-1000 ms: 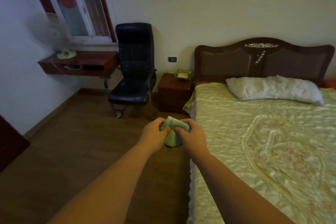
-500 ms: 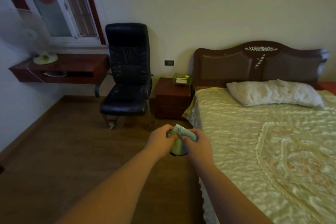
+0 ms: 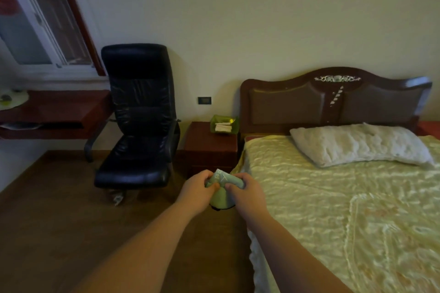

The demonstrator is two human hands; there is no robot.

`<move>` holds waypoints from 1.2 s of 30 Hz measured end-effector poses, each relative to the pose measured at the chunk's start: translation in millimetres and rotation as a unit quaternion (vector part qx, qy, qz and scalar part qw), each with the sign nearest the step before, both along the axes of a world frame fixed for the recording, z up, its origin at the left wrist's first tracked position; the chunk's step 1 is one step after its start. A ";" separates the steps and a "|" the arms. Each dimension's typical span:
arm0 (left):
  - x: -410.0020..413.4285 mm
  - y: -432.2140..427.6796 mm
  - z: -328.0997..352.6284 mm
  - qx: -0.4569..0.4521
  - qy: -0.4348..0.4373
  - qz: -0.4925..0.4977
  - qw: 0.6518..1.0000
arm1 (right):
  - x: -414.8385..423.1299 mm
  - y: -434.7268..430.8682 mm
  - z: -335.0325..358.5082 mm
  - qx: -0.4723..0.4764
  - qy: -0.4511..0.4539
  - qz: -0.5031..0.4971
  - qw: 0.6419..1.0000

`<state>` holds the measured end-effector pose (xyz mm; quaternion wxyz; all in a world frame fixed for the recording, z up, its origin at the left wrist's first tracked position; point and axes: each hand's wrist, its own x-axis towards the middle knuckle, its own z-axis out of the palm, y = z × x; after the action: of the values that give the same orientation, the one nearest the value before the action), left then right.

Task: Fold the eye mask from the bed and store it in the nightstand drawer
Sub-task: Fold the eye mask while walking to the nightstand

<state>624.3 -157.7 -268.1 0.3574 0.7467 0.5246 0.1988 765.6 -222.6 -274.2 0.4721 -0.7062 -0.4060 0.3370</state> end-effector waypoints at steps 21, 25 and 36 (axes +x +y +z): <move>98.7 419.9 -27.8 -0.048 -0.012 -0.088 0.995 | 89.5 395.1 -16.8 -0.042 0.009 -0.062 0.997; 111.2 482.5 -29.5 -0.065 0.010 -0.109 0.992 | 98.9 451.8 -24.1 -0.061 0.016 -0.076 0.995; 152.9 603.9 -96.3 -0.116 0.047 -0.073 0.989 | 157.4 583.4 -90.7 -0.092 0.010 -0.050 0.994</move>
<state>777.2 446.1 -364.4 0.4299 0.7449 0.5048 0.0745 922.9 360.8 -365.0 0.4252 -0.7628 -0.3323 0.3562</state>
